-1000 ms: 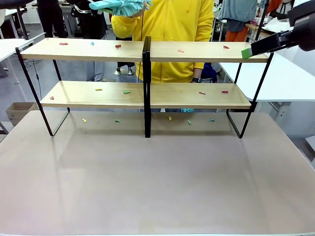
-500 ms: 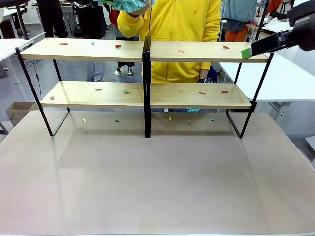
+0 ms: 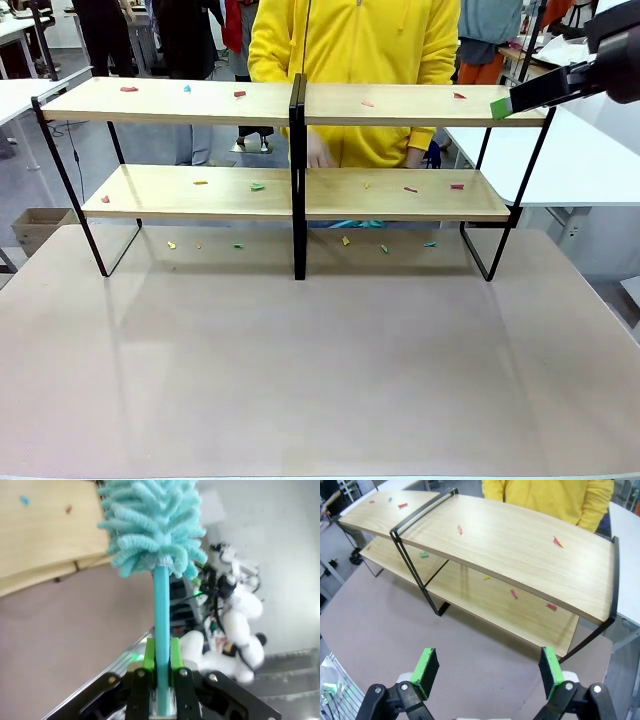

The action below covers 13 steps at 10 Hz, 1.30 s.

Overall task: Clean the shelves.
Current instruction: Pick up the Duster when the human hands it over, then clean a randomly selected level of the Shelf with the Duster.

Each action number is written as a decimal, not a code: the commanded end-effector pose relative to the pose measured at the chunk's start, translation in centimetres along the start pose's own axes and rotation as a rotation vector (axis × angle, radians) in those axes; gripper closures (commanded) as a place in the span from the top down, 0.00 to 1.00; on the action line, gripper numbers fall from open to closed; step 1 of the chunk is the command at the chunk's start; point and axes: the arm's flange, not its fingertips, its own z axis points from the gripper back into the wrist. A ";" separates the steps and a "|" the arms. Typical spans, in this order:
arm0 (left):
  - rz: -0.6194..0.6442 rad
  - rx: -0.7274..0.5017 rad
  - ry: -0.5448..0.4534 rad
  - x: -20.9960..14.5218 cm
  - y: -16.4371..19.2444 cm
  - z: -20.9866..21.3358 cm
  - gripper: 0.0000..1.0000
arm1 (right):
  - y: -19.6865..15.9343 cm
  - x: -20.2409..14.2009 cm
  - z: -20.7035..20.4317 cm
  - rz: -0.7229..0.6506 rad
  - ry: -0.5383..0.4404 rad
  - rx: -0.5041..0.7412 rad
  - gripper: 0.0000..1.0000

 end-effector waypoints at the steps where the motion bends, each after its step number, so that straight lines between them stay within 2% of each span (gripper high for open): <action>1: -0.193 0.061 -0.075 -6.5 3.5 8.7 0.00 | 0.0 0.1 0.0 0.001 0.000 0.001 1.00; 2: -0.247 0.137 -0.156 -9.5 5.5 13.0 0.00 | 0.0 0.1 0.0 0.001 0.000 0.001 1.00; 4: -0.320 0.127 -0.240 -15.9 10.3 21.0 0.00 | 0.0 0.1 0.0 0.001 0.000 0.001 1.00; 5: -0.317 0.138 -0.217 -18.4 12.6 23.0 0.00 | 0.0 0.1 0.0 0.001 0.000 0.001 1.00; 6: -0.227 0.079 -0.290 -19.1 14.5 23.7 0.00 | 0.0 0.1 0.0 0.001 0.000 0.001 1.00; 7: -0.297 0.154 -0.242 -18.7 10.8 23.0 0.00 | 0.0 0.1 0.0 0.001 0.000 0.001 1.00; 13: -0.297 0.154 -0.242 -18.7 10.8 23.0 0.00 | 0.0 0.1 0.0 0.001 0.000 0.001 1.00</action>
